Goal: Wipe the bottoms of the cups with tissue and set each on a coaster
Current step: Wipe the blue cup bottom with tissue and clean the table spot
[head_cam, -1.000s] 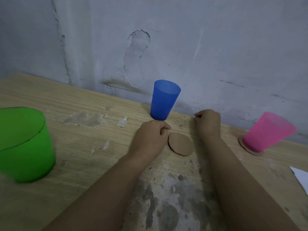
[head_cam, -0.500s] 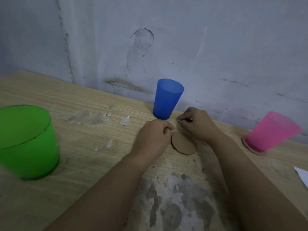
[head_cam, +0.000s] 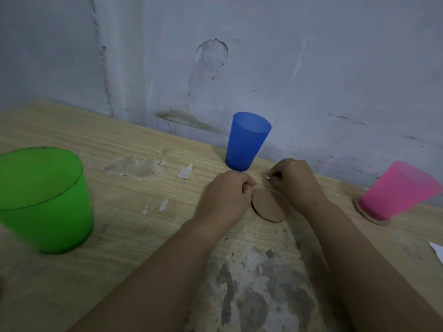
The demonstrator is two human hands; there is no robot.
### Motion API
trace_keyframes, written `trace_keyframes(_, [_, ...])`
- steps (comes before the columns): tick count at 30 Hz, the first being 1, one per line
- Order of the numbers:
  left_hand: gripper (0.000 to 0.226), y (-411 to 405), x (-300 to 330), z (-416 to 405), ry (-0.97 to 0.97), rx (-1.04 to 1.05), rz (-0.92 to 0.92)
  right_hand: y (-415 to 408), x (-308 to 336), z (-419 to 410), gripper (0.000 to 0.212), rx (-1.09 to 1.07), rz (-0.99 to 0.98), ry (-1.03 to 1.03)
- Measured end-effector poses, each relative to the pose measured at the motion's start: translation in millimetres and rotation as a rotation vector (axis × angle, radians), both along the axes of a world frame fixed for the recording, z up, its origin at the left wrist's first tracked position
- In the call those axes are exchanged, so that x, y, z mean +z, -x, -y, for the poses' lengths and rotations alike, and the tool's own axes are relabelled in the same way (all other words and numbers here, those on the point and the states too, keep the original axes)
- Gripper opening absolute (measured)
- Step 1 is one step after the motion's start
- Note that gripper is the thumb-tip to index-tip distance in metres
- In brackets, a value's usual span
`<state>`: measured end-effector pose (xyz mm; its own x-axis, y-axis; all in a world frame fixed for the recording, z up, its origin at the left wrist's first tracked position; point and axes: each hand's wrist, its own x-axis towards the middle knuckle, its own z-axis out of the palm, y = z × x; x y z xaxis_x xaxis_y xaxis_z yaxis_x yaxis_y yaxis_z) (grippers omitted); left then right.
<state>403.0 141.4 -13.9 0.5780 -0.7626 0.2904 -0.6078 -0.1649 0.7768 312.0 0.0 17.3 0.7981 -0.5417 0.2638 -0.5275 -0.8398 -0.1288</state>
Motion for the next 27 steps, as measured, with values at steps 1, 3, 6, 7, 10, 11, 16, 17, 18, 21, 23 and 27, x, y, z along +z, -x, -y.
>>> trace_keyframes(1, [0.028, 0.4, 0.3, -0.2, -0.002, -0.001, 0.007, 1.1, -0.5, -2.0, 0.016, -0.012, 0.011, 0.002])
trace_keyframes(3, [0.028, 0.5, 0.6, -0.2, -0.006, 0.004, 0.026, 4.8, -1.5, -5.5, 0.016, -0.012, 0.039, -0.001])
trace_keyframes(6, [0.028, 0.1, 0.1, 0.5, -0.006, 0.011, 0.041, 7.1, -3.3, -9.7, 0.019, 0.019, 0.052, -0.001])
trace_keyframes(7, [0.028, 0.1, 0.1, 0.6, -0.008, 0.010, 0.042, 5.1, -4.0, -9.6, 0.019, 0.025, 0.053, -0.005])
trace_keyframes(10, [0.027, 0.8, 0.0, 0.1, -0.011, 0.008, 0.035, -3.6, -2.4, 0.7, 0.021, -0.008, -0.006, 0.005])
trace_keyframes(11, [0.027, 0.8, 0.0, -0.4, -0.009, 0.008, 0.031, -4.8, -1.0, 6.7, 0.022, -0.034, -0.041, 0.012])
trace_keyframes(16, [0.026, 0.5, -0.1, -0.1, 0.000, 0.004, 0.020, 8.8, 3.3, 32.1, 0.021, -0.212, 0.051, -0.042])
trace_keyframes(17, [0.026, 0.5, -0.1, 0.0, 0.001, 0.003, 0.019, 10.4, 1.9, 32.7, 0.021, -0.235, 0.101, -0.053])
trace_keyframes(18, [0.026, 0.3, -0.2, 0.3, 0.002, 0.002, 0.017, 9.7, 0.4, 32.4, 0.021, -0.244, 0.134, -0.059])
trace_keyframes(21, [0.025, 0.1, -1.2, 0.0, 0.004, 0.005, 0.016, -0.5, -3.3, 25.0, 0.020, -0.208, 0.172, -0.089])
trace_keyframes(23, [0.025, 0.1, -1.8, -0.1, 0.011, 0.003, 0.021, -8.1, -2.7, 16.1, 0.021, -0.127, 0.185, -0.117])
trace_keyframes(27, [0.025, -0.6, -3.3, 0.7, 0.022, 0.002, 0.018, -5.0, 1.5, 3.2, 0.021, 0.084, 0.086, -0.113])
